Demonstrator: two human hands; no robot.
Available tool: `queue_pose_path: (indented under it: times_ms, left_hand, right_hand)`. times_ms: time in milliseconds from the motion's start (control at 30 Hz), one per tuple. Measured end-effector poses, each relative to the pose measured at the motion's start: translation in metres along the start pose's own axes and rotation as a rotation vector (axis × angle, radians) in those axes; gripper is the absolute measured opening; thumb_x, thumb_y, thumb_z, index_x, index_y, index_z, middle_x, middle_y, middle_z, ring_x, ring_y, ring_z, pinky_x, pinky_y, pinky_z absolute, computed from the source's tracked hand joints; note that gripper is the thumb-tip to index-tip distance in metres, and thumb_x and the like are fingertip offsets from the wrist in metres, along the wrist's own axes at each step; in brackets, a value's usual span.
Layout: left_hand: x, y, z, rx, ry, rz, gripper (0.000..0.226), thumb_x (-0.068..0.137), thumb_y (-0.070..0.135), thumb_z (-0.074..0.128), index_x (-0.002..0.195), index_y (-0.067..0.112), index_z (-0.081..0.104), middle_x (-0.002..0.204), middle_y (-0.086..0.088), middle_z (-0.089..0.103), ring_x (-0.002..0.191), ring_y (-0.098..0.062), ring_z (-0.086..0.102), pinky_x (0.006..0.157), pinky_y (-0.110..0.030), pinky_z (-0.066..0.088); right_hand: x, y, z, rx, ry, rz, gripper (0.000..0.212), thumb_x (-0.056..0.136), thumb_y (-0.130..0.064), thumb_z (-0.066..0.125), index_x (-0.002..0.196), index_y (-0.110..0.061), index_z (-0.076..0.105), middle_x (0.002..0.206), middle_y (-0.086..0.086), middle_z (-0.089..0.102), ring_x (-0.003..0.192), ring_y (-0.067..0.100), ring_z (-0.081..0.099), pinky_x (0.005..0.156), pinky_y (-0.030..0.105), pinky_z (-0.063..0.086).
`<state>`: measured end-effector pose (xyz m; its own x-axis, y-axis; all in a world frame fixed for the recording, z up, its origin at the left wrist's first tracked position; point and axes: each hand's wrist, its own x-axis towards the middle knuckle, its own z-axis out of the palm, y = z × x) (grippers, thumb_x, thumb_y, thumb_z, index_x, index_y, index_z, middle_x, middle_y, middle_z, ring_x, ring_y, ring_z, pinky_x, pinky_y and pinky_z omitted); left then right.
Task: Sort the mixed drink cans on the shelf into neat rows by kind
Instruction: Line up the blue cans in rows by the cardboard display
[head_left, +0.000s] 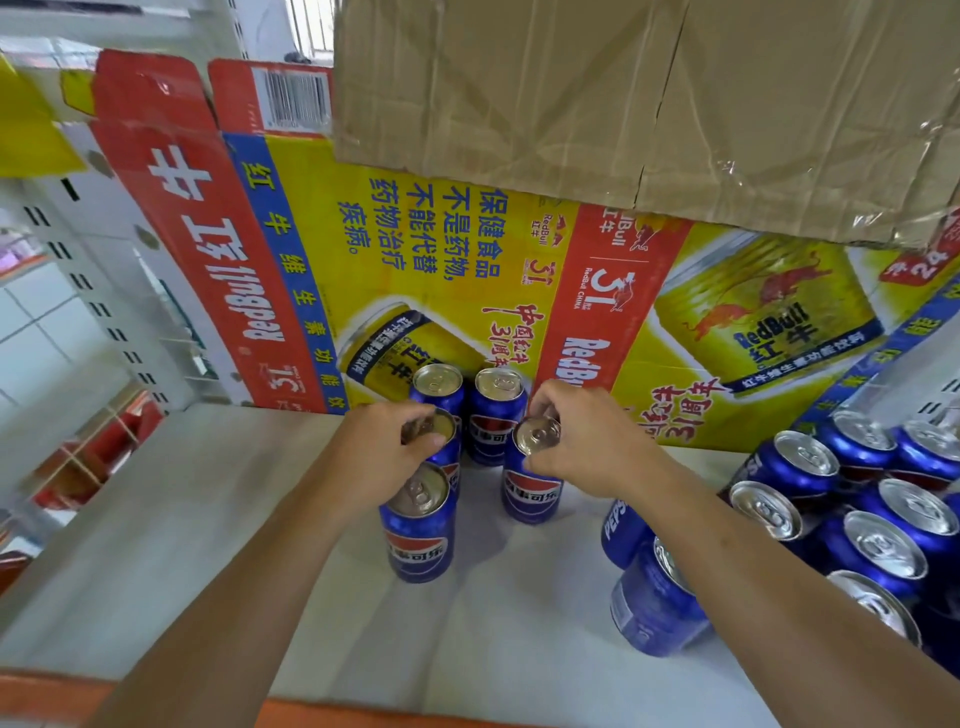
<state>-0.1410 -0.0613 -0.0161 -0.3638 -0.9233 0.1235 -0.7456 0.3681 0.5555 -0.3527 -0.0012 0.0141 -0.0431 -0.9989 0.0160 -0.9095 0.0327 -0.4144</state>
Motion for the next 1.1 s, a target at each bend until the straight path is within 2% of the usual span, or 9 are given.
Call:
queue_pose_path:
  times_ms: [133, 300, 400, 533, 733, 833, 967, 1000, 1100]
  left_hand:
    - [0.002, -0.004, -0.004, -0.002, -0.035, -0.005, 0.042, 0.086, 0.04, 0.068, 0.124, 0.023, 0.065, 0.119, 0.004, 0.068, 0.093, -0.003, 0.056, 0.073, -0.018, 0.039]
    - [0.005, 0.001, -0.01, -0.05, -0.053, -0.037, 0.048, 0.077, 0.037, 0.078, 0.12, 0.02, 0.065, 0.111, 0.005, 0.067, 0.094, -0.009, 0.059, 0.077, -0.023, 0.046]
    - [0.005, 0.003, -0.013, -0.063, -0.02, -0.036, 0.048, 0.074, 0.033, 0.08, 0.117, 0.019, 0.067, 0.106, 0.002, 0.07, 0.092, -0.011, 0.063, 0.08, -0.029, 0.052]
    - [0.004, 0.003, -0.015, -0.09, 0.005, -0.045, 0.047, 0.072, 0.033, 0.082, 0.114, 0.017, 0.069, 0.104, 0.001, 0.071, 0.091, -0.012, 0.065, 0.083, -0.036, 0.055]
    - [0.004, 0.001, -0.014, -0.093, 0.001, -0.04, 0.052, 0.071, 0.036, 0.082, 0.119, 0.02, 0.067, 0.109, 0.003, 0.07, 0.094, -0.01, 0.064, 0.085, -0.033, 0.055]
    - [0.003, 0.001, -0.014, -0.088, -0.033, -0.037, 0.052, 0.074, 0.038, 0.08, 0.121, 0.021, 0.065, 0.11, 0.003, 0.069, 0.094, -0.01, 0.062, 0.083, -0.032, 0.054]
    - [-0.002, 0.004, -0.01, -0.04, -0.022, -0.007, 0.053, 0.082, 0.04, 0.073, 0.129, 0.021, 0.059, 0.12, 0.002, 0.066, 0.094, -0.004, 0.054, 0.074, -0.018, 0.041]
    - [-0.006, 0.006, -0.008, -0.035, -0.011, 0.015, 0.052, 0.084, 0.039, 0.071, 0.131, 0.02, 0.058, 0.125, 0.002, 0.064, 0.097, -0.004, 0.053, 0.075, -0.017, 0.039]
    - [-0.018, 0.012, -0.003, 0.022, -0.004, 0.074, 0.057, 0.088, 0.038, 0.066, 0.139, 0.02, 0.05, 0.146, 0.002, 0.045, 0.124, -0.012, 0.047, 0.094, -0.02, 0.038]
  right_hand:
    - [0.005, -0.008, 0.002, 0.065, -0.052, -0.009, 0.036, 0.075, -0.022, 0.077, 0.101, -0.023, 0.051, 0.096, -0.006, 0.058, 0.077, 0.006, 0.054, 0.056, 0.021, 0.04]
    - [0.012, -0.022, 0.006, 0.066, -0.077, 0.003, 0.035, 0.075, -0.024, 0.078, 0.1, -0.024, 0.052, 0.098, 0.0, 0.06, 0.081, 0.016, 0.059, 0.066, 0.035, 0.053]
    - [0.015, -0.027, 0.008, 0.063, -0.072, -0.011, 0.033, 0.077, -0.023, 0.077, 0.096, -0.025, 0.05, 0.095, 0.0, 0.057, 0.076, 0.013, 0.056, 0.06, 0.031, 0.046]
    - [0.015, -0.031, 0.011, 0.07, -0.058, -0.03, 0.03, 0.079, -0.023, 0.076, 0.093, -0.023, 0.05, 0.08, -0.008, 0.05, 0.068, 0.008, 0.05, 0.052, 0.026, 0.035]
    - [0.014, -0.028, 0.013, 0.06, -0.057, -0.049, 0.03, 0.08, -0.024, 0.075, 0.092, -0.025, 0.048, 0.078, -0.011, 0.046, 0.066, 0.004, 0.046, 0.051, 0.023, 0.03]
    - [0.011, -0.025, 0.015, 0.049, -0.06, -0.063, 0.029, 0.082, -0.026, 0.075, 0.094, -0.025, 0.048, 0.085, -0.009, 0.05, 0.068, 0.003, 0.046, 0.053, 0.02, 0.031]
    - [0.007, -0.022, 0.017, 0.051, -0.053, -0.077, 0.03, 0.083, -0.029, 0.074, 0.097, -0.025, 0.048, 0.091, -0.008, 0.053, 0.07, 0.001, 0.048, 0.055, 0.018, 0.032]
    - [0.006, -0.021, 0.016, 0.054, -0.055, -0.076, 0.031, 0.083, -0.031, 0.074, 0.098, -0.025, 0.048, 0.094, -0.008, 0.052, 0.073, 0.002, 0.048, 0.057, 0.018, 0.032]
    - [-0.001, -0.014, 0.007, 0.036, -0.028, -0.06, 0.03, 0.084, -0.039, 0.072, 0.1, -0.026, 0.049, 0.104, -0.006, 0.055, 0.089, 0.01, 0.053, 0.069, 0.024, 0.041]
